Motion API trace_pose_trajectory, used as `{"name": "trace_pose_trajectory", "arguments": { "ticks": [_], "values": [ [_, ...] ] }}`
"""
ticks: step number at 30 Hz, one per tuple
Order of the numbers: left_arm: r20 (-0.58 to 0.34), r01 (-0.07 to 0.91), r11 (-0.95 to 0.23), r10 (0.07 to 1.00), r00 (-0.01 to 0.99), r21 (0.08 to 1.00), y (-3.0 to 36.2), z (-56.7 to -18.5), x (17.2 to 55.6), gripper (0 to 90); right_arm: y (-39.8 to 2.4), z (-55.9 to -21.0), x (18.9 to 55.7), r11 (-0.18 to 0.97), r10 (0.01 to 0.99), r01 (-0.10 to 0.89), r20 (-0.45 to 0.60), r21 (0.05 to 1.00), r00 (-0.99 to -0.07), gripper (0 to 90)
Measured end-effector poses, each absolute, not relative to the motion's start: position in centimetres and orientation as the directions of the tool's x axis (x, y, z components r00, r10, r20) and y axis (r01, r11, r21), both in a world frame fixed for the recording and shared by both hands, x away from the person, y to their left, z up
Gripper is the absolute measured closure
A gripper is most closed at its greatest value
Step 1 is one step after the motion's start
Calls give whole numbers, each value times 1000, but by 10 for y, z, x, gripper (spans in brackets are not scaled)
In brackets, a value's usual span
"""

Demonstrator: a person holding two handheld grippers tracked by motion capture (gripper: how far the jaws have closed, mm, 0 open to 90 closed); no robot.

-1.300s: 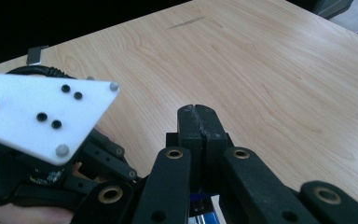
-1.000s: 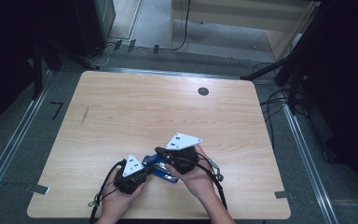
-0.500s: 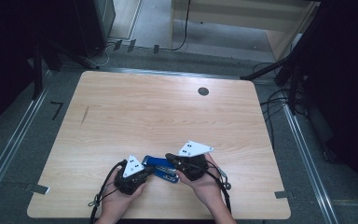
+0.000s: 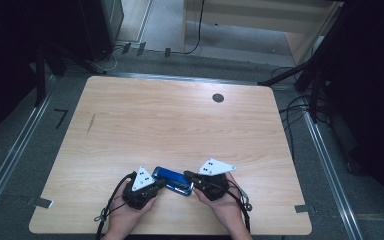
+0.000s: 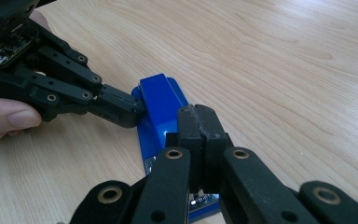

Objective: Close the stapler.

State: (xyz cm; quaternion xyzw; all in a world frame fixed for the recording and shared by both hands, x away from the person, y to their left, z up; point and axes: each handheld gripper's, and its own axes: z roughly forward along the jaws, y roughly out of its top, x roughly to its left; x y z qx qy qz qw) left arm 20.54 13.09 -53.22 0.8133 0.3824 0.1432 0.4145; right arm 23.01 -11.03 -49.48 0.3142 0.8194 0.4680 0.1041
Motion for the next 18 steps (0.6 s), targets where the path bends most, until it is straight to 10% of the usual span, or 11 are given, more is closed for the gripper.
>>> {"name": "trace_pose_trajectory", "arguments": {
  "ticks": [18],
  "values": [
    [-80, 502, -370, 739, 669, 782, 131, -532, 204, 900, -114, -510, 216, 344, 637, 412, 113, 844, -763, 900]
  ]
}}
